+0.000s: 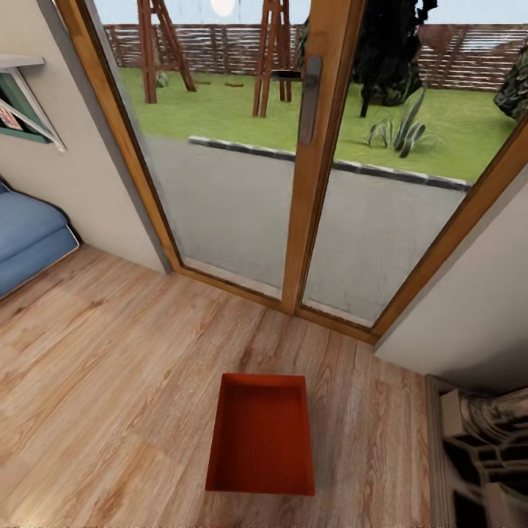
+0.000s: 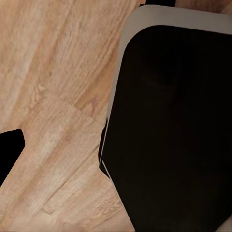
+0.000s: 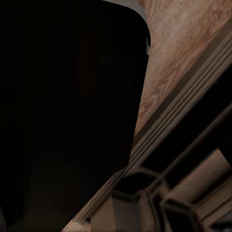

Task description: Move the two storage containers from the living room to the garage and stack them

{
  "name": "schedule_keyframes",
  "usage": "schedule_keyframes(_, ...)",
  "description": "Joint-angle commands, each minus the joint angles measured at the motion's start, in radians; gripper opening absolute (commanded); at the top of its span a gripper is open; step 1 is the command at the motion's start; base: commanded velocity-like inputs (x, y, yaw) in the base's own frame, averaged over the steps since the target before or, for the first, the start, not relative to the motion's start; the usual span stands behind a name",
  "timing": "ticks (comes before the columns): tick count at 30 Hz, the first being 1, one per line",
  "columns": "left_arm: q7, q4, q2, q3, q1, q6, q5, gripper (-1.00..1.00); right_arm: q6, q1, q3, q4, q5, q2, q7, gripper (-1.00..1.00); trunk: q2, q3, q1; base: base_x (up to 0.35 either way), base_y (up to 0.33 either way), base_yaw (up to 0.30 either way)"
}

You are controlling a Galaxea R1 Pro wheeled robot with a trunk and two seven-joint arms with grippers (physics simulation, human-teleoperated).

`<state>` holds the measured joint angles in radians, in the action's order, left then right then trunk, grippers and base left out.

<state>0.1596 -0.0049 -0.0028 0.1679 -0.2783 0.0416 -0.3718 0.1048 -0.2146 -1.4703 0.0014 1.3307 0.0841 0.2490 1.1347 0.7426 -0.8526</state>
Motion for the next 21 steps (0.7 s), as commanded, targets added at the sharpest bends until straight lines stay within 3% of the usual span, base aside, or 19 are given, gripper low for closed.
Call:
schedule_keyframes(1,0.003,0.0,0.0,0.008,-0.001,0.003,-0.009,1.0,0.003,0.0,-0.008,0.0,0.01,0.0,0.003,1.0,0.0,0.002,0.0,0.0,0.0,0.0)
schedule_keyframes(21,0.003,0.0,0.0,0.008,0.0,0.003,-0.009,1.0,0.003,0.0,-0.008,0.0,0.01,0.0,0.003,1.0,0.0,0.035,0.0,0.0,0.0,0.0)
